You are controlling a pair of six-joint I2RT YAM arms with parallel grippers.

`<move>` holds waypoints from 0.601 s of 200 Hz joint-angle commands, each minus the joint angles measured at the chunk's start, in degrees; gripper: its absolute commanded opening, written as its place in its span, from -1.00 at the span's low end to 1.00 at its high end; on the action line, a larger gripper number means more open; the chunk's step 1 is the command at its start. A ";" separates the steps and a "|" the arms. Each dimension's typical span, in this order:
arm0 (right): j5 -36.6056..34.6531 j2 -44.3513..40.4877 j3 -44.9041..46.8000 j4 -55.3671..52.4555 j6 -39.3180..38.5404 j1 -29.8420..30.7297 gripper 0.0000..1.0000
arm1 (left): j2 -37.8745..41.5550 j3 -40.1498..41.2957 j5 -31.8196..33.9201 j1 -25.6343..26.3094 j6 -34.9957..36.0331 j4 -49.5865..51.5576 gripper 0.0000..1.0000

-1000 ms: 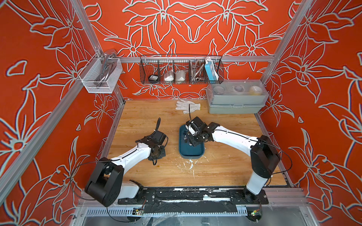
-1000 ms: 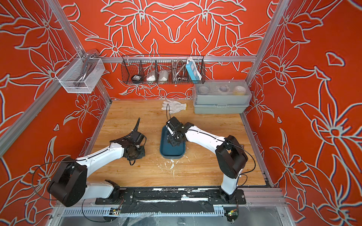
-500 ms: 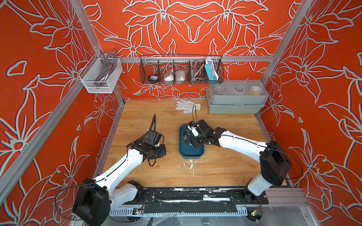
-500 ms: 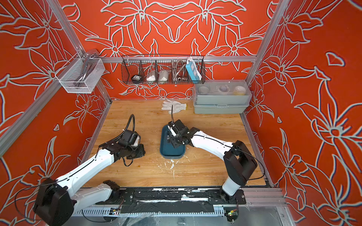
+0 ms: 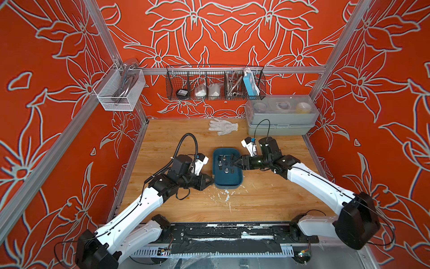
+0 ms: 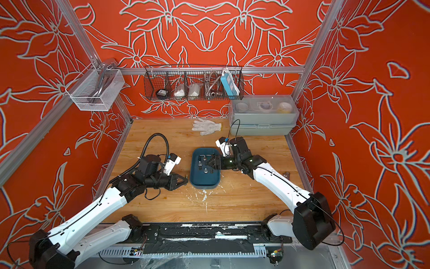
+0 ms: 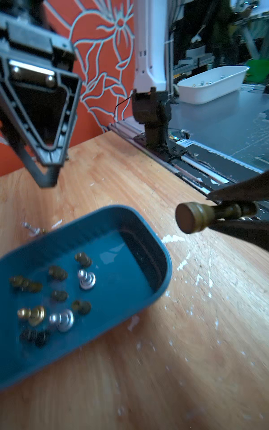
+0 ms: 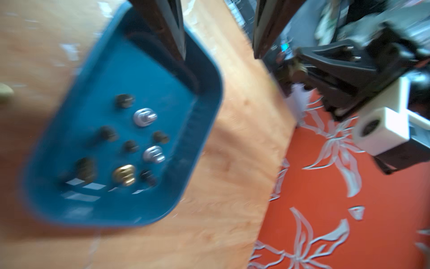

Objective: Put the chess pieces into the storage box
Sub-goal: Pick up the chess piece at the center of the board.

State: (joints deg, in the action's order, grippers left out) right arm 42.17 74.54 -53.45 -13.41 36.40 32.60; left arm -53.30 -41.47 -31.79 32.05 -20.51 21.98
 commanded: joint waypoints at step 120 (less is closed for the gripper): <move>20.40 2.65 2.36 6.48 10.49 2.88 0.02 | -6.23 -0.98 -3.30 6.62 6.39 -9.32 -0.92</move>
State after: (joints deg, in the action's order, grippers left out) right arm 61.19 76.25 -49.76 -4.49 49.06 34.50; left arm -59.13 -41.47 -34.81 38.33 -15.59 13.96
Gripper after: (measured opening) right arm 0.516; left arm 0.100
